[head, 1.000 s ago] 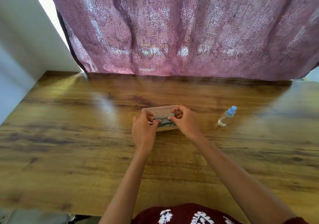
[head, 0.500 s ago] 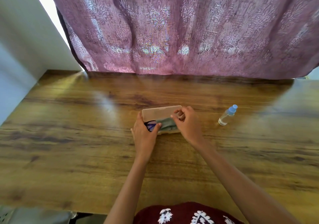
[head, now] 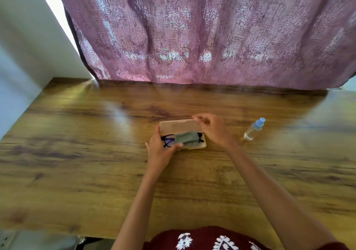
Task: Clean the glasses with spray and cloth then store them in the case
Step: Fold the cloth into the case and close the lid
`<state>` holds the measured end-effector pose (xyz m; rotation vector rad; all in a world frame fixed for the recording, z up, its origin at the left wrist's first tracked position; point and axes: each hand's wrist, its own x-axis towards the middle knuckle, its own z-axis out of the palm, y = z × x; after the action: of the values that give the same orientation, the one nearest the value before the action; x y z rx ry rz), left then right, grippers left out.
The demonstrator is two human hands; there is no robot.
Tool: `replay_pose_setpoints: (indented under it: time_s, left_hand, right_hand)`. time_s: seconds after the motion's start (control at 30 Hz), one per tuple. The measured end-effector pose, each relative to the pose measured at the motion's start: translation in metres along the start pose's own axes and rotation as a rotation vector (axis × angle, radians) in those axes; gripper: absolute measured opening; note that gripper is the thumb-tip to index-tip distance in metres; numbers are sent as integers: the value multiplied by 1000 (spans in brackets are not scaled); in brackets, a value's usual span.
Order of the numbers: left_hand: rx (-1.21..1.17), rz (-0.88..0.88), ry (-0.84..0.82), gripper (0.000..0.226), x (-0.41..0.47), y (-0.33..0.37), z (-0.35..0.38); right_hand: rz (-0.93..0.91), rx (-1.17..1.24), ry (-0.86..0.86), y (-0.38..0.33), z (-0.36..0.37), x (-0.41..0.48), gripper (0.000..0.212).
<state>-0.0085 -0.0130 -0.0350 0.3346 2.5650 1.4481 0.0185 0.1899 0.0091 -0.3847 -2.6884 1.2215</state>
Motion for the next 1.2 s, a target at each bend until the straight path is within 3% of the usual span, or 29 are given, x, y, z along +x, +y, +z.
replay_pose_setpoints:
  time_s: [0.07, 0.17, 0.37, 0.67, 0.93, 1.2]
  left_hand:
    - [148, 36, -110, 118, -1, -4, -10]
    - [289, 94, -152, 116, -4, -9, -21]
    - [249, 151, -105, 105, -2, -10, -23]
    - [219, 126, -63, 102, -4, -10, -20]
    - [211, 113, -69, 99, -2, -10, -18]
    - [289, 66, -107, 82, -1, -8, -20]
  right_hand:
    - [3, 35, -5, -1, -1, -2, 22]
    - [-7, 64, 28, -1, -2, -4, 18]
    - [-13, 100, 71, -1, -3, -10, 13]
    - [-160, 22, -119, 7, -10, -33, 13]
    - [-290, -140, -83, 20, 7, -55, 31]
    - [-306, -125, -1, 24, 15, -67, 31]
